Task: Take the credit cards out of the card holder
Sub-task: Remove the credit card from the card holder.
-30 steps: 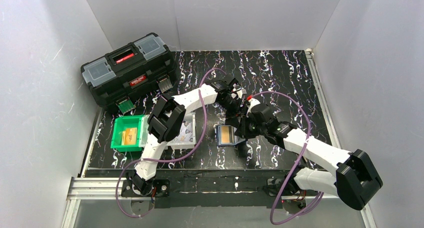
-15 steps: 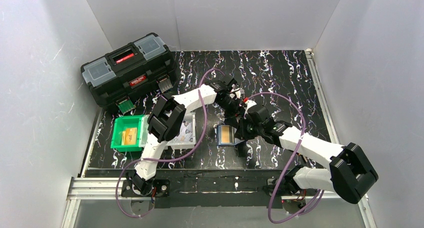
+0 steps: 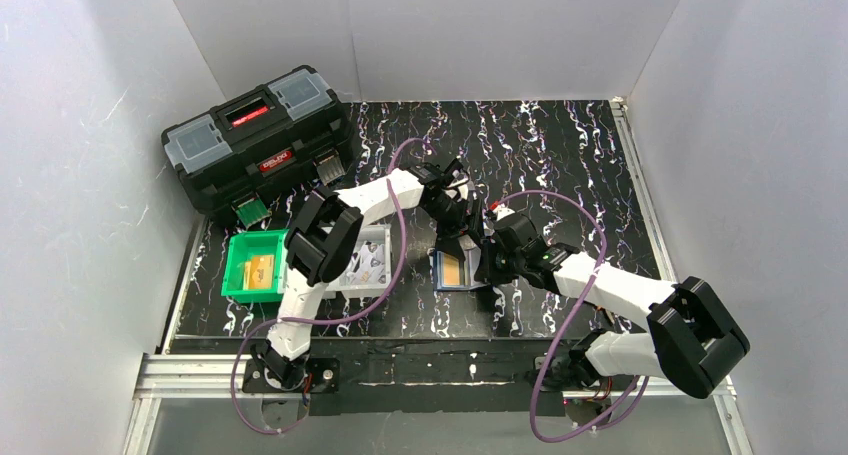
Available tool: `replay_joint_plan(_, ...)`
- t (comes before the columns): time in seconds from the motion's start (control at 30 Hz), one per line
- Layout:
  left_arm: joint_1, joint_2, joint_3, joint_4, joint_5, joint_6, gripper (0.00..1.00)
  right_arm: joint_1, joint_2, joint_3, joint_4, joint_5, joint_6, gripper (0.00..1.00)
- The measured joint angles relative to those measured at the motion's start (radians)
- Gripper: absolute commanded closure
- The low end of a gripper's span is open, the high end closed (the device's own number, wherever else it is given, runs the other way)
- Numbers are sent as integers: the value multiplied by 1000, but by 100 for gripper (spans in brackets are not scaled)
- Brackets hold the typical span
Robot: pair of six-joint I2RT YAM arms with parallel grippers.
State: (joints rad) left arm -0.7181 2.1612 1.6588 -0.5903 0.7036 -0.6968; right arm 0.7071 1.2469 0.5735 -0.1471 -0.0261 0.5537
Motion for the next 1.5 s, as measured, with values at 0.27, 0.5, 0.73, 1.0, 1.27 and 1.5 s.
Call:
replay_joint_plan(0.27,29,-113,-56,-35,-77,43,40,-31,50,1,-1,-51,38,81)
replay_joint_plan(0.5,32,-158,-112,-56,-147,73,55,-128,76,2,25,-179,103,80)
replay_joint_plan(0.73,35,-158,-126,-79,-203,100,74,-181,165,6,127,-327,199,79)
replay_joint_plan(1.0,35,-156,-135,-94,-256,129,83,-199,239,6,176,-401,261,75)
replay_joint_plan(1.27,26,-140,-137,-97,-291,143,86,-243,245,6,180,-406,286,71)
replay_joint_plan(1.5,1,-91,-140,-99,-321,146,87,-260,285,6,206,-447,298,71)
